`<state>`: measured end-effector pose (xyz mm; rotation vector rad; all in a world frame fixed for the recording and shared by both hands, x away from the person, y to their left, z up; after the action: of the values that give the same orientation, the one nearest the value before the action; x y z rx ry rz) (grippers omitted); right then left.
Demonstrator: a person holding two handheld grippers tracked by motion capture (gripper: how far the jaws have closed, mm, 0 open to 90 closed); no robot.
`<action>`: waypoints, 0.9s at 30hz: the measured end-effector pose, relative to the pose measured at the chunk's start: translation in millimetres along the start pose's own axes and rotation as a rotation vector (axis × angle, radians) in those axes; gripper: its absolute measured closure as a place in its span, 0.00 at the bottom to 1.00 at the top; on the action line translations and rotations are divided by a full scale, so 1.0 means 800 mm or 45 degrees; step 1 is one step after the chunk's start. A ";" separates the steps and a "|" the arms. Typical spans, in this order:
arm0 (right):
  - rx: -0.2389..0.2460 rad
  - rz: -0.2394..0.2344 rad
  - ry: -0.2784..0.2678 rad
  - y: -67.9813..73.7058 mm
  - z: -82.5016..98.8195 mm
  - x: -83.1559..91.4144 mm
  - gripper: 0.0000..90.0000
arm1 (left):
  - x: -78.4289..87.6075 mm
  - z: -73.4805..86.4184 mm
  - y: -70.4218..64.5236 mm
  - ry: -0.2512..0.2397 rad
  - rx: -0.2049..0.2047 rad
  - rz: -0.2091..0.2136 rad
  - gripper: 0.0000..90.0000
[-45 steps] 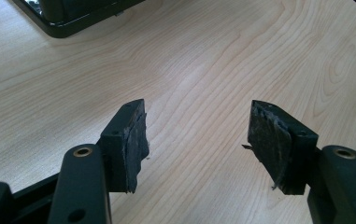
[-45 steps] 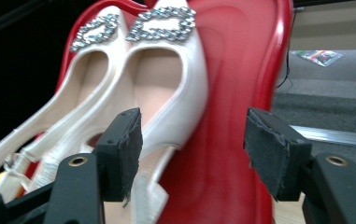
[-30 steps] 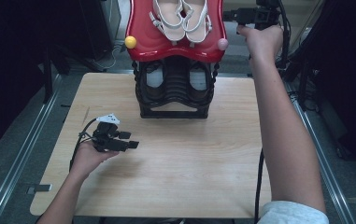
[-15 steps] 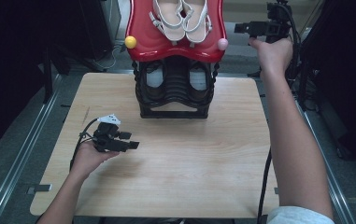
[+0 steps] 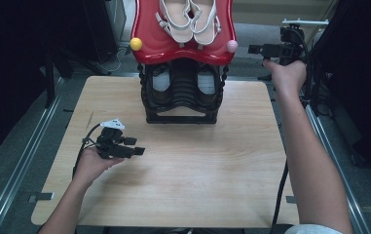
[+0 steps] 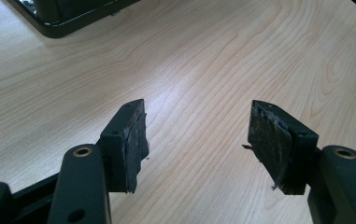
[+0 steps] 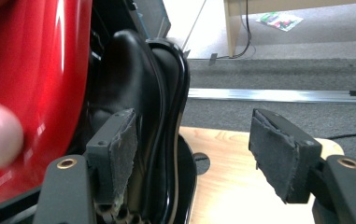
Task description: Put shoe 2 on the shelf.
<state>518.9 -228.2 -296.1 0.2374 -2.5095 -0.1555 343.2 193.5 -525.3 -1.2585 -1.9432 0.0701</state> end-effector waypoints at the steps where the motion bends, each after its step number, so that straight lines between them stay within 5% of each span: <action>1: 0.013 -0.008 -0.007 -0.001 0.004 0.000 0.37 | 0.000 0.000 0.000 0.002 0.003 -0.002 0.42; 14: 0.085 -0.066 -0.023 0.004 0.076 0.002 0.37 | -0.001 0.001 0.003 0.007 0.005 -0.013 0.42; 27: 0.176 -0.213 0.055 0.035 0.155 0.003 0.38 | -0.002 0.002 0.003 0.025 -0.001 -0.016 0.42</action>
<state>441.2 -194.4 -390.5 0.5024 -2.4589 -0.0428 344.0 193.8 -528.6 -1.2432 -1.9340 0.0505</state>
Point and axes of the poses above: each handheld gripper's, and its own axes: x roughly backward along the jaws, z roughly out of its underside, y roughly to its left, the point moved 5 cm from there along -x, roughly forward along the jaws, and after that the axes turned 13 degrees about z, right-handed, at the moved point
